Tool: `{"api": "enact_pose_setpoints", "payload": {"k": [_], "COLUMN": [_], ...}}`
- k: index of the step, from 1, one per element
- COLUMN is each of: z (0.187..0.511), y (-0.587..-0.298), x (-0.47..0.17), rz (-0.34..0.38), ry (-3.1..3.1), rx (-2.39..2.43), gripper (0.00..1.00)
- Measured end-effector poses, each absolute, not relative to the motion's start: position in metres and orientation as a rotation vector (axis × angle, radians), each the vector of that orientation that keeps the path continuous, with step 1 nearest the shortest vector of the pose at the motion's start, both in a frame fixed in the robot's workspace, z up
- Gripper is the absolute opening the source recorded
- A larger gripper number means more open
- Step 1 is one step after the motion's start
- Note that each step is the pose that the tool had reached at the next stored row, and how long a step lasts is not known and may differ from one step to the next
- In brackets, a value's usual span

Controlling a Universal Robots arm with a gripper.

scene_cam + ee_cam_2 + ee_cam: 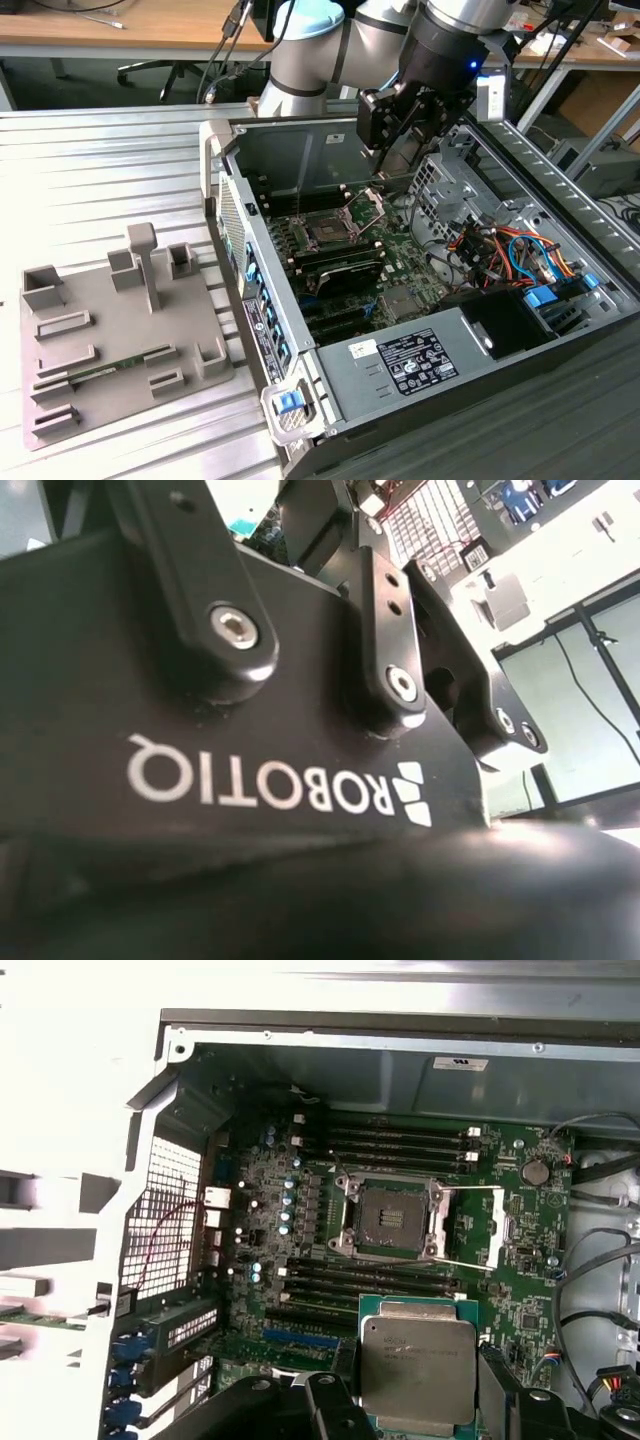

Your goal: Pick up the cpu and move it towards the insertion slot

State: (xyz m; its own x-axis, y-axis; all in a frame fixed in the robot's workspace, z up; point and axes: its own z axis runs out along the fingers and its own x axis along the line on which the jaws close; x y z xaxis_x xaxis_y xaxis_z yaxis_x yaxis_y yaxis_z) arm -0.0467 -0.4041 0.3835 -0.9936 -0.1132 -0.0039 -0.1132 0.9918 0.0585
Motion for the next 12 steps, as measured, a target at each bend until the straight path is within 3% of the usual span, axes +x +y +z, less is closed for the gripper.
{"api": "enact_pose_setpoints", "payload": {"k": [12], "z": [0.3829], "y": [-0.4003], "x": [-0.05], "rz": [0.092], "ry": [3.135], "rx": [-0.178], "gripper": [0.55]}}
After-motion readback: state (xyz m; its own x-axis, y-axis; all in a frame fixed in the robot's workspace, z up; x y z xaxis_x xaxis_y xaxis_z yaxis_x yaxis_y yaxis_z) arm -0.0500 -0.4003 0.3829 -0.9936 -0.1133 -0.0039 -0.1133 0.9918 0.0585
